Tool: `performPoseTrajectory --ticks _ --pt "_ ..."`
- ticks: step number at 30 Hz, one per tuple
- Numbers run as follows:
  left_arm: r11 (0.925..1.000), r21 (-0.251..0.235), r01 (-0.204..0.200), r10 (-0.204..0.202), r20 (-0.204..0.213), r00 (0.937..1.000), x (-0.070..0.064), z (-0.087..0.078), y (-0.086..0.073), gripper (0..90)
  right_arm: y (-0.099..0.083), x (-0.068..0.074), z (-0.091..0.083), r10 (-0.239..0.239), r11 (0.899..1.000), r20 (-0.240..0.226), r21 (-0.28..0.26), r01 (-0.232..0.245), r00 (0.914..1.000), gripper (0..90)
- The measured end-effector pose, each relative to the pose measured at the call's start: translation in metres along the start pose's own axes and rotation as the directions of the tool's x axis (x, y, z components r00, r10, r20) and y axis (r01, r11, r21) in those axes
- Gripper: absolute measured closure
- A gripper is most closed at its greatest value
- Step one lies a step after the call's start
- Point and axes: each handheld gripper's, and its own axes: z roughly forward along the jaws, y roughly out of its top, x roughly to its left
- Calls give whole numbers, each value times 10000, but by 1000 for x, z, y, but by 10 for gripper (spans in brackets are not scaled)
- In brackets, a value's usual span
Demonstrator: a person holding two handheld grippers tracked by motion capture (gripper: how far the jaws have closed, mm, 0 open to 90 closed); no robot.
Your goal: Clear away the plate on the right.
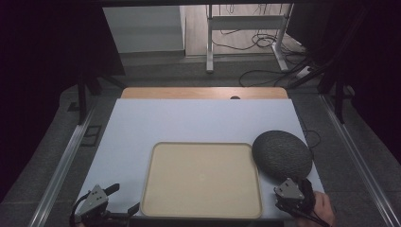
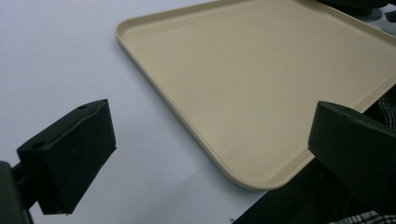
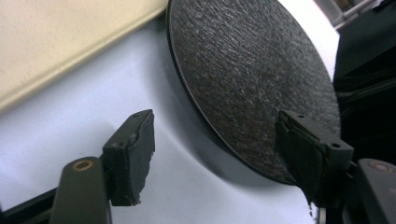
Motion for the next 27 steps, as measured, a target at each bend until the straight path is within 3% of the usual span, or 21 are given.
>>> performPoseTrajectory --ticks 1,3,4,8,10,11,12,13,19,20,21,24,25,26,27 --pt "10000 2 -15 15 0 10000 0 0 0 5 1 2 2 -396 9992 205 100 394 9990 344" --pt "10000 13 -14 14 11 10000 0 0 0 5 1 2 3 -567 9983 227 149 564 9981 358" --pt "10000 22 -18 18 23 10000 0 0 0 5 1 4 4 -1009 9946 427 296 997 9940 379" --pt "10000 27 -25 25 35 10000 0 1 0 5 1 7 8 -1519 9878 619 439 1493 9865 402" --pt "10000 33 -25 25 45 10000 0 1 0 5 2 10 11 -2220 9742 872 622 2171 9711 424" --pt "10000 33 -25 25 45 10000 0 1 0 5 2 10 11 -2220 9742 872 622 2171 9711 424" --pt "10000 38 -28 28 42 10000 0 1 0 5 3 11 13 -2410 9696 950 661 2355 9659 429" --pt "10000 41 -29 29 48 10000 0 1 0 5 4 13 16 -2839 9580 1107 748 2769 9524 441" --pt "10000 58 -28 27 60 10000 0 1 0 5 6 18 24 -3680 9283 1420 1134 3542 9189 497" --pt "10000 58 -28 27 60 10000 0 1 0 5 6 18 24 -3680 9283 1420 1134 3542 9189 497" --pt "10000 61 -32 31 61 10000 0 1 0 5 6 19 26 -3987 9157 1533 1214 3832 9042 522" --pt "10000 88 -38 37 63 10000 0 1 1 5 7 21 30 -4310 9010 1647 1326 4130 8872 549" --pt "9999 92 -43 43 65 10000 0 1 1 5 6 23 32 -4469 8935 1751 1360 4281 8773 557" --pt "9999 92 -43 43 65 10000 0 1 1 5 6 23 32 -4469 8935 1751 1360 4281 8773 557" --pt "9999 97 -45 45 69 10000 0 1 1 6 7 23 34 -4840 8744 1853 1417 4641 8552 573"
